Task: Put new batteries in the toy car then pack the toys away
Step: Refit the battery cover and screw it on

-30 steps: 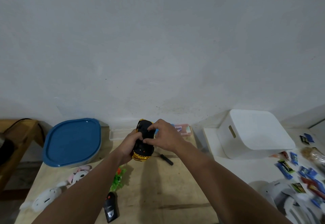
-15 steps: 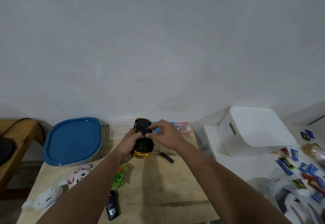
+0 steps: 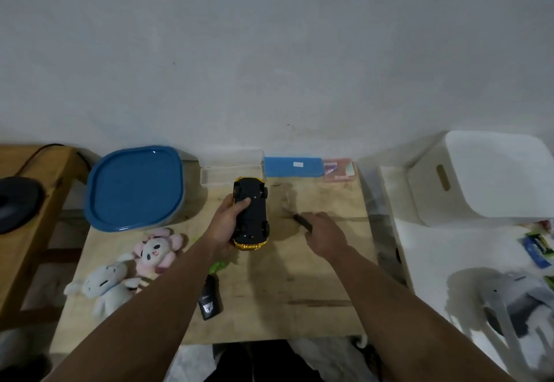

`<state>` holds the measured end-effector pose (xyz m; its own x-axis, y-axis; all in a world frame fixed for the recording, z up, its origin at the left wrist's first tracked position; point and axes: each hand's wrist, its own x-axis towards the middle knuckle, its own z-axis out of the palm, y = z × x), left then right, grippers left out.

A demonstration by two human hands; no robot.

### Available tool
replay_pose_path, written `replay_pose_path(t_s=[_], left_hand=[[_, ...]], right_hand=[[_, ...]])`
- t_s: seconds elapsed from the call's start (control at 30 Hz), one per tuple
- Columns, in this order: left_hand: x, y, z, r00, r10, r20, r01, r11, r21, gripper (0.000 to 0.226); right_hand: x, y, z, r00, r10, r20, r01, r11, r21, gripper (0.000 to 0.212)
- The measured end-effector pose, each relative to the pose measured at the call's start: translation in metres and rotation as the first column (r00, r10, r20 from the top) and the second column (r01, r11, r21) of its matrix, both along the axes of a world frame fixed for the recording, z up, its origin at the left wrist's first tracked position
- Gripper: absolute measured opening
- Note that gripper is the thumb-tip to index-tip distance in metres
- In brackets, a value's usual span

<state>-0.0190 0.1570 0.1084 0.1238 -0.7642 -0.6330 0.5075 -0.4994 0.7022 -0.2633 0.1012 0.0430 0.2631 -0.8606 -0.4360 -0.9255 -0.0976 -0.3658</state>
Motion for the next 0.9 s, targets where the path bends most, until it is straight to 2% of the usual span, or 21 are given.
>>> replay_pose_path(t_s=[0.1,0.17,0.27,0.33,0.4,0.5,0.57,0.63,0.7,0.77,0.9], left_hand=[[0.003,0.004,-0.015,1.000,0.006,0.013,-0.006,1.000,0.027,0.029],[0.003,0.006,-0.019,1.000,0.003,0.031,-0.004,1.000,0.025,0.029],[0.004,0.006,-0.021,0.997,0.007,0.078,-0.009,1.000,0.016,0.031],[0.004,0.006,-0.020,0.996,0.011,0.093,-0.012,1.000,0.010,0.031],[0.005,0.004,-0.017,0.993,0.018,0.114,-0.018,1.000,0.001,0.032],[0.006,0.002,-0.011,0.991,0.019,0.136,-0.017,1.000,-0.013,0.033],[0.007,0.002,-0.005,0.988,0.023,0.156,-0.018,0.999,-0.029,0.031],[0.008,0.002,0.003,0.984,0.036,0.176,-0.031,0.999,-0.033,0.030],[0.010,0.002,0.009,0.981,0.054,0.189,-0.047,0.998,-0.040,0.030],[0.013,0.001,0.013,0.981,0.067,0.183,-0.060,0.997,-0.044,0.031],[0.016,0.001,0.022,0.987,0.110,0.113,-0.105,0.993,-0.048,0.035]], right_hand=[[0.006,0.008,-0.020,0.998,0.028,-0.048,-0.031,0.998,-0.052,0.055],[0.012,0.008,-0.025,0.999,0.006,-0.052,-0.012,0.994,-0.109,0.044],[0.020,0.001,-0.025,0.998,-0.024,-0.062,0.017,0.994,-0.105,0.024],[0.024,-0.005,-0.020,0.996,-0.087,-0.016,0.086,0.995,-0.045,0.029],[0.026,-0.010,-0.014,0.976,-0.197,0.094,0.195,0.980,0.026,0.045],[0.026,-0.014,0.006,0.875,-0.389,0.289,0.354,0.920,0.167,0.053],[0.029,-0.016,0.030,0.757,-0.501,0.419,0.413,0.864,0.287,0.043],[0.033,-0.017,0.057,0.669,-0.546,0.504,0.426,0.838,0.342,0.031],[0.039,-0.017,0.082,0.615,-0.547,0.568,0.422,0.837,0.348,0.026],[0.046,-0.015,0.100,0.607,-0.510,0.610,0.407,0.858,0.313,0.020],[0.058,-0.005,0.119,0.715,-0.298,0.632,0.291,0.949,0.119,0.013]])
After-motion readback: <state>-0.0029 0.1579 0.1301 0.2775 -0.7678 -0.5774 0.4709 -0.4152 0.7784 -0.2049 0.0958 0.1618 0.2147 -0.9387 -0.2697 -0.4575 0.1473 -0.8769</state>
